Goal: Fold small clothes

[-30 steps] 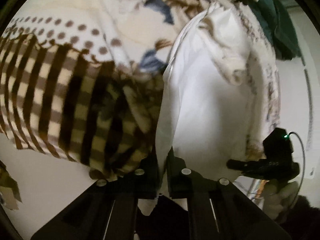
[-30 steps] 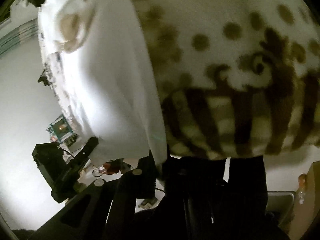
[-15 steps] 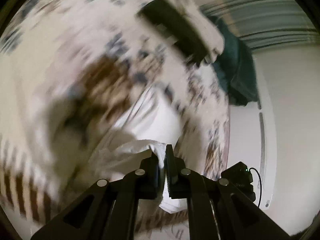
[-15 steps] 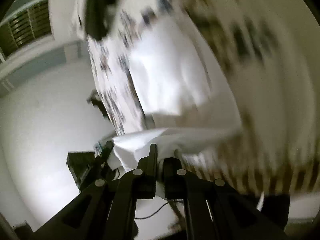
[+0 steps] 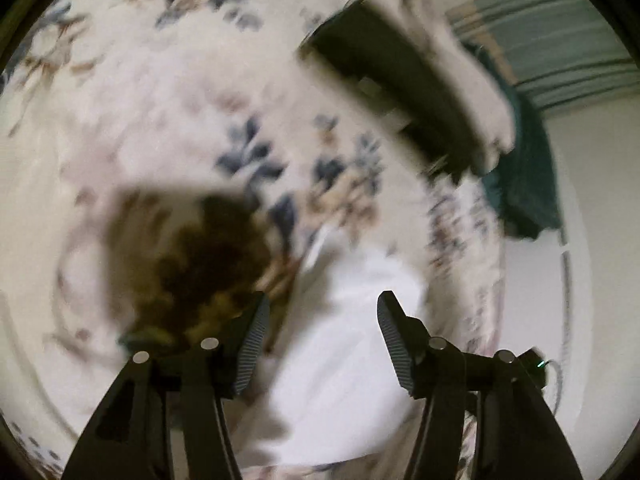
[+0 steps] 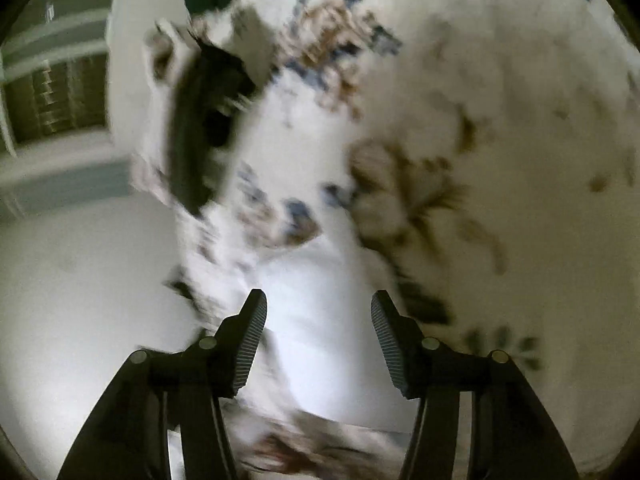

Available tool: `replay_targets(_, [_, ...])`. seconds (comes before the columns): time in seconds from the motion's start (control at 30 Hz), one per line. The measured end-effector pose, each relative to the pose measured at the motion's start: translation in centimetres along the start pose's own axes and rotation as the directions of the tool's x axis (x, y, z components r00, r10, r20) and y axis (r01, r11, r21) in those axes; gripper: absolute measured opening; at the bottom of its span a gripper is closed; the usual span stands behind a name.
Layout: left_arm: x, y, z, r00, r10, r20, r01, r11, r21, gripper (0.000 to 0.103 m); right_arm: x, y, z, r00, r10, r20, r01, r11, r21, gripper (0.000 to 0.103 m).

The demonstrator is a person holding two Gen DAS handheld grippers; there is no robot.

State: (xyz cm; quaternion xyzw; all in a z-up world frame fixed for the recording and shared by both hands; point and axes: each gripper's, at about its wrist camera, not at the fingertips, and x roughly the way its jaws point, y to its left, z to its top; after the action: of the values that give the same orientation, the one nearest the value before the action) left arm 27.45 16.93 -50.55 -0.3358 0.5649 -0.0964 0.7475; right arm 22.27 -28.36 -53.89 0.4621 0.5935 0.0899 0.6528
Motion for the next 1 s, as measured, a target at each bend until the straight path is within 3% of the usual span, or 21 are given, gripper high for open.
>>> replay_targets(0.1, [2.4,0.9,-0.9,0.997,0.026,-0.068,-0.026,1.0,-0.002,0.054,2.0,-0.8,0.2,0.998,-0.046,-0.032,0.045,0.999,-0.027,0.057])
replay_targets(0.2, [4.8,0.3,-0.7,0.992,0.018,-0.122,-0.017,1.0,0.011,0.054,4.5,-1.1,1.4,0.997,-0.035,-0.067,0.034,0.999,-0.014,0.057])
replay_targets(0.3, [6.5,-1.6,0.1,0.993,-0.005,-0.117,0.013,0.998,0.064,0.051,6.3,-0.7,2.4,0.998,0.014,-0.063,-0.014,1.0,0.005,0.055])
replay_targets(0.33, [6.7,-2.2,0.3,0.995,-0.008,-0.096,0.017,0.996,0.087,0.051,6.1,-0.2,2.6,0.999,0.026,-0.026,-0.026,1.0,-0.006,0.033])
replay_targets(0.37, [6.9,-2.7,0.4,0.997,-0.015,-0.073,0.023,0.993,0.117,0.033,6.1,0.0,2.6,1.0,0.014,-0.014,-0.014,1.0,-0.016,0.005])
replay_targets(0.4, [6.9,-3.2,0.5,0.998,-0.02,-0.066,0.029,0.99,0.136,0.0,5.8,0.4,2.6,1.0,0.004,0.009,-0.004,1.0,-0.026,0.006])
replay_targets(0.5, [5.4,-3.4,0.5,0.997,-0.071,0.01,0.069,0.986,0.151,0.001,4.1,1.0,2.0,0.994,0.016,0.111,-0.014,1.0,-0.02,0.004])
replay_targets(0.6, [4.9,-2.1,1.3,0.996,-0.076,0.041,0.073,0.995,0.073,0.001,3.2,0.6,1.8,0.985,-0.024,0.172,0.025,1.0,0.001,0.004])
replay_targets(0.8, [6.6,-1.7,2.3,0.999,-0.027,-0.035,0.029,0.997,0.074,0.002,5.1,-0.2,3.0,0.987,-0.122,0.105,0.121,0.993,0.013,0.004])
replay_targets(0.83, [6.6,-1.4,2.3,0.998,-0.036,-0.059,0.041,0.997,0.07,0.003,4.9,-0.1,3.1,0.988,-0.13,0.085,0.13,0.991,0.011,0.006])
replay_targets(0.9, [6.1,-0.7,2.5,0.994,-0.038,-0.102,0.044,0.997,0.06,0.006,4.4,-0.4,3.3,0.991,-0.133,0.034,0.133,0.991,0.016,0.024])
replay_targets(0.93, [5.7,-0.4,2.3,0.992,-0.05,-0.116,0.056,0.997,0.057,0.011,3.9,-0.8,3.3,0.993,-0.117,0.019,0.116,0.993,0.019,0.047])
replay_targets(0.97, [5.3,0.0,2.1,0.989,-0.071,-0.128,0.078,0.996,0.052,0.028,3.8,-1.2,3.1,0.995,-0.102,0.007,0.101,0.995,0.022,0.064])
replay_targets(1.0, [5.0,0.5,1.7,0.985,-0.106,-0.14,0.112,0.993,0.039,0.051,3.6,-2.1,2.8,0.998,-0.053,-0.032,0.054,0.998,0.029,0.068])
